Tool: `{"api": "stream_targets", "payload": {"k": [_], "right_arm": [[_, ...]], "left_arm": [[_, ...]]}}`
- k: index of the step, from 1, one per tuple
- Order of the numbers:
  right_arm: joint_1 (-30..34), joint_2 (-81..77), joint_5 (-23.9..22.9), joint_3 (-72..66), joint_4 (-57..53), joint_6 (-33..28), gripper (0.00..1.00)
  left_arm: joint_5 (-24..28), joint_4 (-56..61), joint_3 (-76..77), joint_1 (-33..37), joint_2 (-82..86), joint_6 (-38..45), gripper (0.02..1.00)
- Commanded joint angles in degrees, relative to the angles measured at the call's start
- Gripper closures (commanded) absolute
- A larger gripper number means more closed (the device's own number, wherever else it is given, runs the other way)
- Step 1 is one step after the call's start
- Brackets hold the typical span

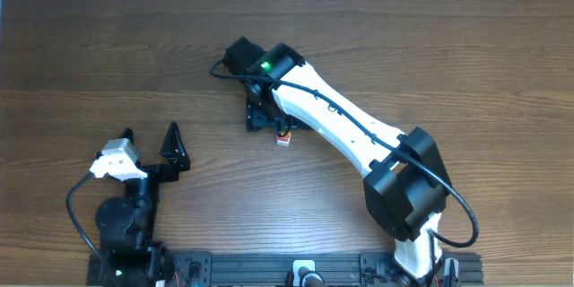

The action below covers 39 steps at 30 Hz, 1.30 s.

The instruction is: Stack Cubes

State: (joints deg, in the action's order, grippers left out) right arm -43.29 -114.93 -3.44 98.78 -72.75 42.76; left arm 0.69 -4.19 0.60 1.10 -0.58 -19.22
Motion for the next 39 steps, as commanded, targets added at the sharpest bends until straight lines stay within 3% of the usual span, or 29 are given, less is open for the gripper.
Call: {"api": "stream_targets", "payload": {"k": [1, 10, 16, 20, 27, 30, 39], "right_arm": [[-0.3, -0.6, -0.1, -0.2, 0.3, 0.5, 0.007], [-0.3, 1.6, -0.1, 0.5, 2.7, -4.9, 0.007], [0.6, 8.0, -6.2, 3.3, 3.1, -11.5, 0.007], [4.9, 16.2, -7.7, 3.9, 4.7, -17.8, 0.009], [14.0, 29.9, -15.4, 1.7, 3.5, -24.1, 0.007], [16.2, 36.6, -17.6, -4.1, 5.5, -24.2, 0.009], [22.0, 60.7, -17.0, -36.2, 22.3, -29.0, 0.009]], "left_arm": [[0.4, -0.2, -0.3, 0.3, 0.4, 0.8, 0.018], [0.4, -0.2, -0.3, 0.3, 0.4, 0.8, 0.018], [0.4, -0.2, -0.3, 0.3, 0.4, 0.8, 0.018], [0.4, -0.2, -0.3, 0.3, 0.4, 0.8, 0.018], [0.4, -0.2, -0.3, 0.3, 0.4, 0.8, 0.018], [0.4, -0.2, -0.3, 0.3, 0.4, 0.8, 0.02], [0.4, -0.2, -0.3, 0.3, 0.4, 0.8, 0.018]]}}
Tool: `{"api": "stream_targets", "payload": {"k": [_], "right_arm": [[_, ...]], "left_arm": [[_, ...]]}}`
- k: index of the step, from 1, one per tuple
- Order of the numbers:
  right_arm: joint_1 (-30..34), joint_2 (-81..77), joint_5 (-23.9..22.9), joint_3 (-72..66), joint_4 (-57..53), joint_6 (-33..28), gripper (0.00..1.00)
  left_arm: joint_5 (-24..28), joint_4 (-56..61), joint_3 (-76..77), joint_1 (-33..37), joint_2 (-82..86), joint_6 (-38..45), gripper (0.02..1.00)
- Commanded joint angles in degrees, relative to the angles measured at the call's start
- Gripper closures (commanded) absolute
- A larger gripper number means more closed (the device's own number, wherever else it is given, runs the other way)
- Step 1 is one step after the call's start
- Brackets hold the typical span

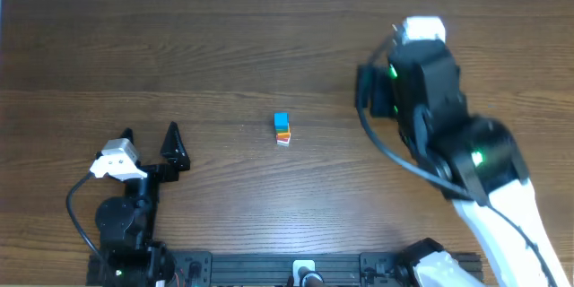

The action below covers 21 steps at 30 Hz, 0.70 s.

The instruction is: Stack Cubes

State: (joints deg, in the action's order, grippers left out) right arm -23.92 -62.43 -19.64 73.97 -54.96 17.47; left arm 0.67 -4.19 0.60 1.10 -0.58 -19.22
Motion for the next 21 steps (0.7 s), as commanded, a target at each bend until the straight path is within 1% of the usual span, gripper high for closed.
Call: {"api": "stream_targets", "payload": {"k": [1, 4, 11, 16, 21], "right_arm": [[3.7, 11.0, -0.3, -15.0, 6.7, -3.7, 0.007], [7.2, 18.8, 3.5, -25.0, 13.8, -4.1, 0.009], [13.6, 35.0, 14.8, -45.0, 29.9, -10.2, 0.007], [15.1, 44.6, 15.5, -53.7, 34.2, -10.3, 0.009], [18.8, 51.9, 18.6, -58.0, 36.7, -11.0, 0.007]], "left_arm": [[0.4, -0.2, -0.3, 0.3, 0.4, 0.8, 0.018], [0.4, -0.2, -0.3, 0.3, 0.4, 0.8, 0.018], [0.4, -0.2, -0.3, 0.3, 0.4, 0.8, 0.018], [0.4, -0.2, -0.3, 0.3, 0.4, 0.8, 0.018], [0.4, -0.2, -0.3, 0.3, 0.4, 0.8, 0.018]]}}
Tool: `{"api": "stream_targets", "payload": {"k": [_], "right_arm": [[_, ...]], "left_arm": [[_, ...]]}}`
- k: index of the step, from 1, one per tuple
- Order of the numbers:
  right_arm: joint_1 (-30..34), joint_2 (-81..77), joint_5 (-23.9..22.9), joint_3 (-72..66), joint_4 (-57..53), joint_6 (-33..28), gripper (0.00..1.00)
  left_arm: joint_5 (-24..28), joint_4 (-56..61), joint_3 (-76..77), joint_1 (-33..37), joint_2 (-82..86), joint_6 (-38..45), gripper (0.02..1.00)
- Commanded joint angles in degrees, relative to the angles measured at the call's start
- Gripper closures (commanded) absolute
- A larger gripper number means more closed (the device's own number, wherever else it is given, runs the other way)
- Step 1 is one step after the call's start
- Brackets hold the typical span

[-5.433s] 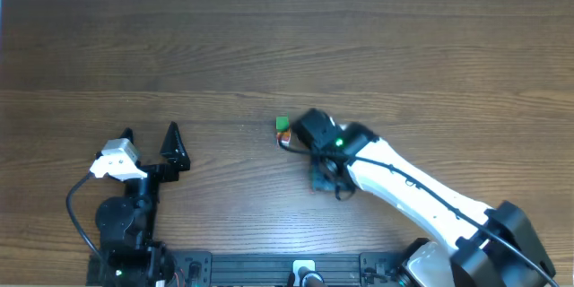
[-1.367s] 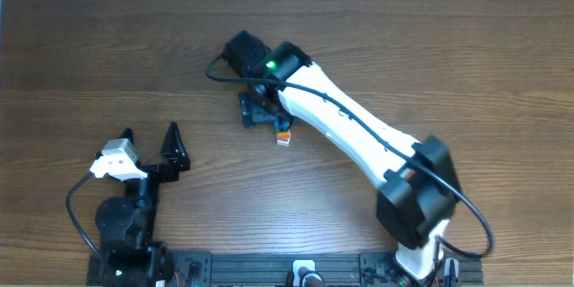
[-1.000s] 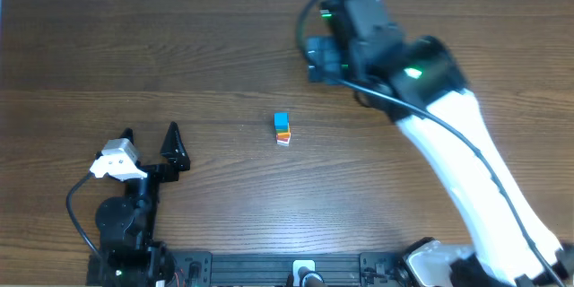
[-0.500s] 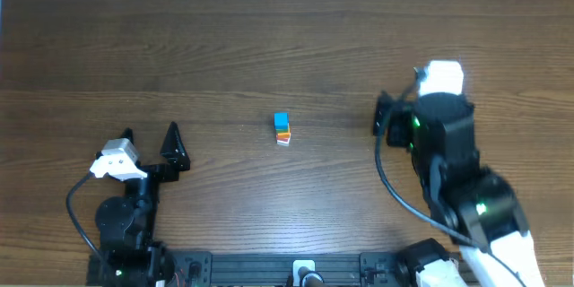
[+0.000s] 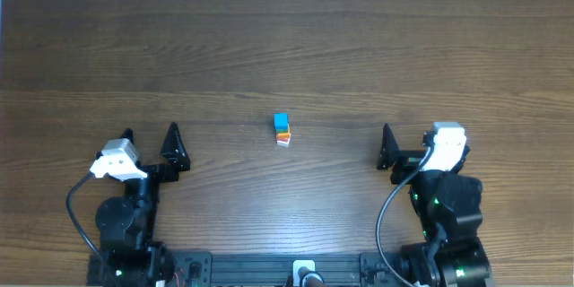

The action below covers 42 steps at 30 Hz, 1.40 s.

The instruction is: Stack Cubes

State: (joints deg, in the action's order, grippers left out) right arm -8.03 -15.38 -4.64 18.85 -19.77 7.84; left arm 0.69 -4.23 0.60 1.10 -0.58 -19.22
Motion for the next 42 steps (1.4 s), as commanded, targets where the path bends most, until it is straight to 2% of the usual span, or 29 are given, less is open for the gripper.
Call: {"api": "stream_targets", "payload": {"k": [1, 3, 12, 18, 25, 30, 36, 42], "right_arm": [[3.8, 5.9, 4.6, -3.4, 1.6, -1.9, 0.009], [6.6, 9.1, 9.4, -5.1, 1.6, -3.9, 0.009], [8.8, 13.3, 11.7, -10.5, 4.4, -3.8, 0.007], [8.8, 14.7, 11.4, -13.7, 7.1, -3.9, 0.016], [8.8, 15.1, 11.0, -18.6, 16.3, -6.3, 0.007], [8.8, 15.1, 9.9, -18.6, 16.1, -8.4, 0.009], [8.8, 15.1, 5.1, -18.6, 15.7, -8.3, 0.007], [8.8, 15.1, 4.8, -18.6, 15.7, -8.3, 0.009]], "left_arm": [[0.4, -0.1, -0.3, 0.3, 0.4, 0.8, 0.018], [0.4, -0.1, -0.3, 0.3, 0.4, 0.8, 0.018], [0.4, -0.1, -0.3, 0.3, 0.4, 0.8, 0.018], [0.4, -0.1, -0.3, 0.3, 0.4, 0.8, 0.018], [0.4, -0.1, -0.3, 0.3, 0.4, 0.8, 0.018], [0.4, -0.1, -0.3, 0.3, 0.4, 0.8, 0.018], [0.4, -0.1, -0.3, 0.3, 0.4, 0.8, 0.018], [0.4, -0.1, -0.3, 0.3, 0.4, 0.8, 0.018]]}}
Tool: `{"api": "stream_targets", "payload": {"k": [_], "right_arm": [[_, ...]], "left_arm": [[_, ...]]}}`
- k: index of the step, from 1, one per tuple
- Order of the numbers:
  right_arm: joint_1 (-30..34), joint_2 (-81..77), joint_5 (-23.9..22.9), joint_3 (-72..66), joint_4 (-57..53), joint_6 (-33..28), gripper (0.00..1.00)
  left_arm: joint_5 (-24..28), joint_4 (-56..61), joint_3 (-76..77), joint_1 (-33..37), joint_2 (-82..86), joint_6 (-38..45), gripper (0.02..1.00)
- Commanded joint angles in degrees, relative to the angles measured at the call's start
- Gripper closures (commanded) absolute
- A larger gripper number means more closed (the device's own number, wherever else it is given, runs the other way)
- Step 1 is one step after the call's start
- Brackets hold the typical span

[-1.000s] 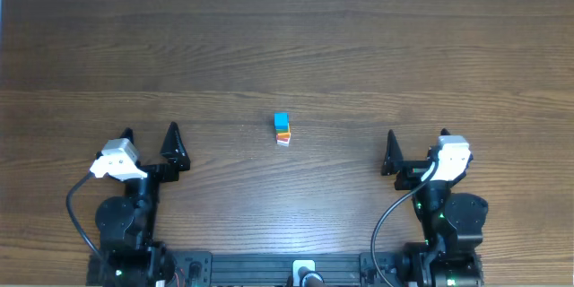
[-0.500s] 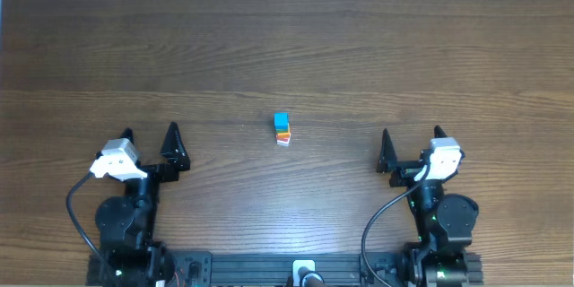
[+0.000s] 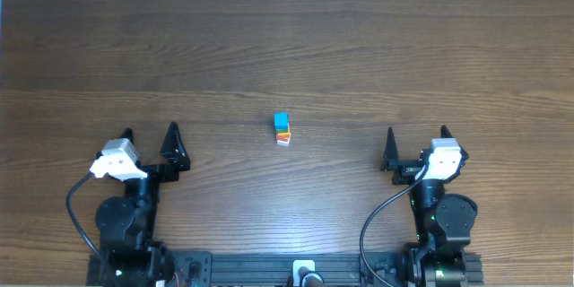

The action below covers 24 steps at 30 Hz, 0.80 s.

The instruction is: Stack Cubes

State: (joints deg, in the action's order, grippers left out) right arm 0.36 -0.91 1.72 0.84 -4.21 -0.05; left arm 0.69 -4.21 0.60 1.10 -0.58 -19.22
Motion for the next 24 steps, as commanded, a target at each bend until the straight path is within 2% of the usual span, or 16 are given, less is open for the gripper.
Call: {"api": "stream_targets", "payload": {"k": [1, 24], "right_arm": [[0.4, 0.6, -1.5, -0.6, 0.1, -0.4, 0.007], [0.4, 0.6, -1.5, -0.5, 0.1, -0.4, 0.009]], "left_arm": [[0.4, -0.1, -0.3, 0.3, 0.4, 0.8, 0.034], [0.4, -0.2, -0.3, 0.3, 0.4, 0.8, 0.018]]}}
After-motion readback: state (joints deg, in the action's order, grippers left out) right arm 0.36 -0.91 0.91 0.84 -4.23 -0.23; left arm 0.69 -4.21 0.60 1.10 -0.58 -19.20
